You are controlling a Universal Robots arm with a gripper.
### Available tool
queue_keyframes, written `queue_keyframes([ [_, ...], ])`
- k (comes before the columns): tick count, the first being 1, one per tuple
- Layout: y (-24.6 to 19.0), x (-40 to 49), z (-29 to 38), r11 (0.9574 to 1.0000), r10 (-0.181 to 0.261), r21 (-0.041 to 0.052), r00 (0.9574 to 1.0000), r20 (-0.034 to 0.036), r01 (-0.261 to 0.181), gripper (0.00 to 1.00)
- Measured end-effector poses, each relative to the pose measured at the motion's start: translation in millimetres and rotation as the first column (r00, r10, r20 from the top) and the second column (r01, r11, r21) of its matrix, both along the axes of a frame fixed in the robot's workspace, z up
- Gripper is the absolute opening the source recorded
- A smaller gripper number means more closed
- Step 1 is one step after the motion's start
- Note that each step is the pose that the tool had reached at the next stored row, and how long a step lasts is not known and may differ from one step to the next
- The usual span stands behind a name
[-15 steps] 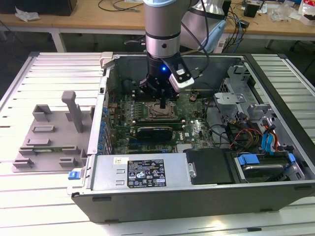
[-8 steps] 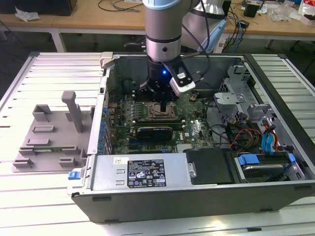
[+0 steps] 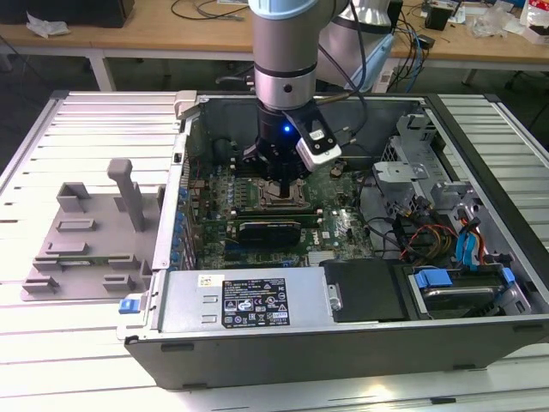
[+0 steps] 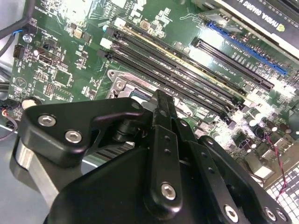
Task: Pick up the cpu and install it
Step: 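Install the second cpu locking lever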
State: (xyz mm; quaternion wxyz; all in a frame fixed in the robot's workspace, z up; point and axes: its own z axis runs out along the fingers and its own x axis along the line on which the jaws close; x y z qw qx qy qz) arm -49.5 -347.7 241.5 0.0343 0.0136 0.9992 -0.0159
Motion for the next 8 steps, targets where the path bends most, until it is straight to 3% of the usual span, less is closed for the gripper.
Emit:
queue_keyframes([
  [3, -0.4, 0.0, -0.2, 1.0000, 0.000, 0.0004, 1.0000, 0.0000, 0.000, 0.11],
  [8, -5.9, -2.1, -0.5, 1.0000, 0.000, 0.0005, 1.0000, -0.0001, 0.000, 0.11],
])
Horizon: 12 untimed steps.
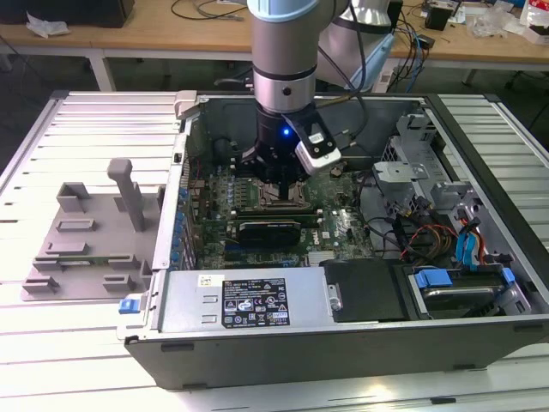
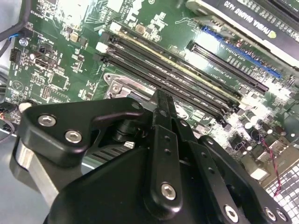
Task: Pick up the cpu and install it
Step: 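Install the second cpu locking lever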
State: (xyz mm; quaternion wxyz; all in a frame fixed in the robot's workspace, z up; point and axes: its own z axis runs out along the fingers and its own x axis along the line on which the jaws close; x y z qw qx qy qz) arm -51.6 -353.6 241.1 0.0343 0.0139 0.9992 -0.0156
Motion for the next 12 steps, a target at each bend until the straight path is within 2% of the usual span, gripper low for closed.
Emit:
queue_keyframes([
  [1, -0.5, -3.4, -0.2, 1.0000, 0.000, 0.0002, 1.0000, 0.0001, 0.000, 0.11],
  [4, -0.5, -4.5, -0.2, 1.0000, 0.000, 0.0000, 1.0000, 0.0000, 0.000, 0.11],
  [5, -0.5, -4.6, -0.5, 1.0000, 0.000, 0.0001, 1.0000, -0.0087, 0.000, 0.11],
  [6, -0.6, -4.5, -0.6, 1.0000, 0.000, -0.0002, 0.9996, -0.0288, 0.000, 0.11],
  [9, -0.5, -5.3, -0.9, 1.0000, 0.000, 0.0002, 0.9995, -0.0309, 0.000, 0.11],
  [12, -0.5, -10.1, -1.8, 1.0000, 0.000, 0.0001, 0.9995, -0.0310, 0.000, 0.11],
])
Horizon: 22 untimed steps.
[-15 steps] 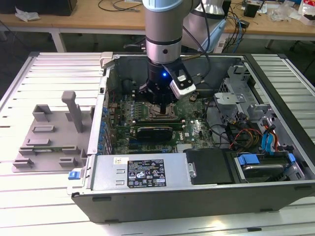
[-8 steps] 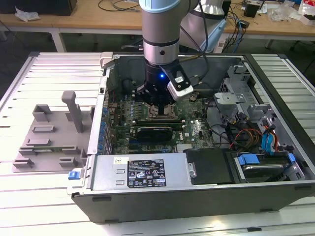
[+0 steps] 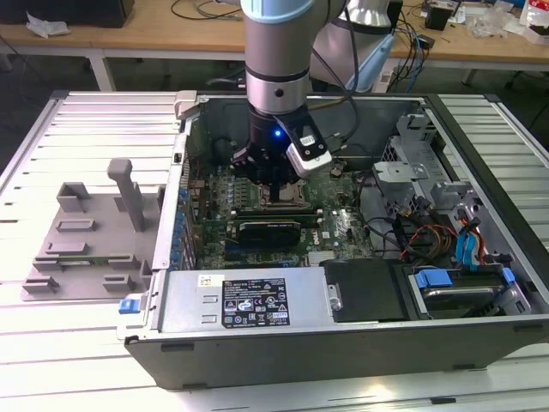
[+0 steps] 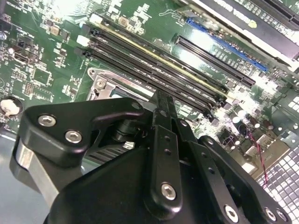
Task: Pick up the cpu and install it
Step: 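Install the second cpu locking lever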
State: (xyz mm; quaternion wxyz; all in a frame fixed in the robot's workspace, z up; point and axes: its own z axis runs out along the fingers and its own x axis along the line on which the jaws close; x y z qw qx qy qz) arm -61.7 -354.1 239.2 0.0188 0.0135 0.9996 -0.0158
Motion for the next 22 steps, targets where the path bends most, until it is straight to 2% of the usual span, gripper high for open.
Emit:
queue_keyframes([
  [2, 0.0, -2.4, -0.6, 1.0000, 0.000, -0.0002, 1.0000, -0.0001, 0.000, 0.11],
  [10, 0.0, -2.7, -0.7, 1.0000, 0.000, 0.0000, 1.0000, 0.0000, 0.000, 0.11],
  [12, 0.0, -7.2, -1.4, 1.0000, 0.000, 0.0000, 1.0000, 0.0004, 0.000, 0.11],
  [13, 0.0, -7.6, -4.3, 1.0000, 0.005, 0.0000, 1.0000, 0.0004, -0.005, 0.11],
  [14, 0.0, -7.7, -8.8, 0.9993, 0.038, -0.0008, 0.9993, -0.0010, -0.038, 0.11],
  [15, 0.0, -7.6, -10.8, 0.9992, 0.039, -0.0008, 0.9992, -0.0010, -0.039, 0.11],
  [22, 0.0, -7.7, -13.7, 0.9992, 0.039, -0.0006, 0.9992, -0.0009, -0.039, 0.11],
])
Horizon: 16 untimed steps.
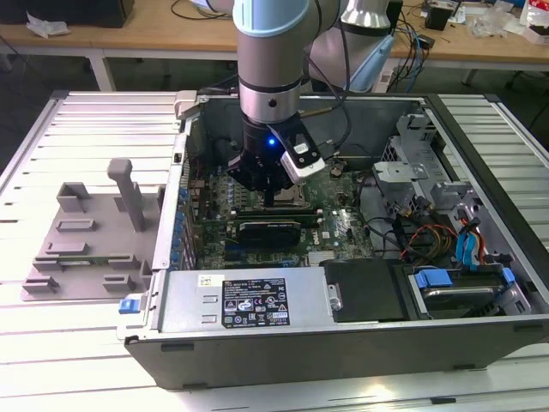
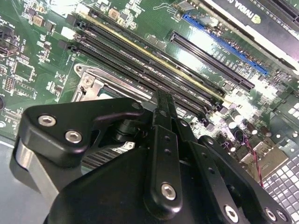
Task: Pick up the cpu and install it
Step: 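Install the second cpu locking lever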
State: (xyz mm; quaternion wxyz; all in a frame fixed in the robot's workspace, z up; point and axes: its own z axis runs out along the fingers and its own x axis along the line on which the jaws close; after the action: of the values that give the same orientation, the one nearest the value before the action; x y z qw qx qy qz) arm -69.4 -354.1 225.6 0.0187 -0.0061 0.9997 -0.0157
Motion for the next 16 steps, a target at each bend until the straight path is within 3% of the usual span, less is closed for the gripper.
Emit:
queue_keyframes([
  [16, 0.0, -0.8, -3.1, 1.0000, 0.000, 0.0017, 1.0000, 0.0005, 0.000, 0.11],
])
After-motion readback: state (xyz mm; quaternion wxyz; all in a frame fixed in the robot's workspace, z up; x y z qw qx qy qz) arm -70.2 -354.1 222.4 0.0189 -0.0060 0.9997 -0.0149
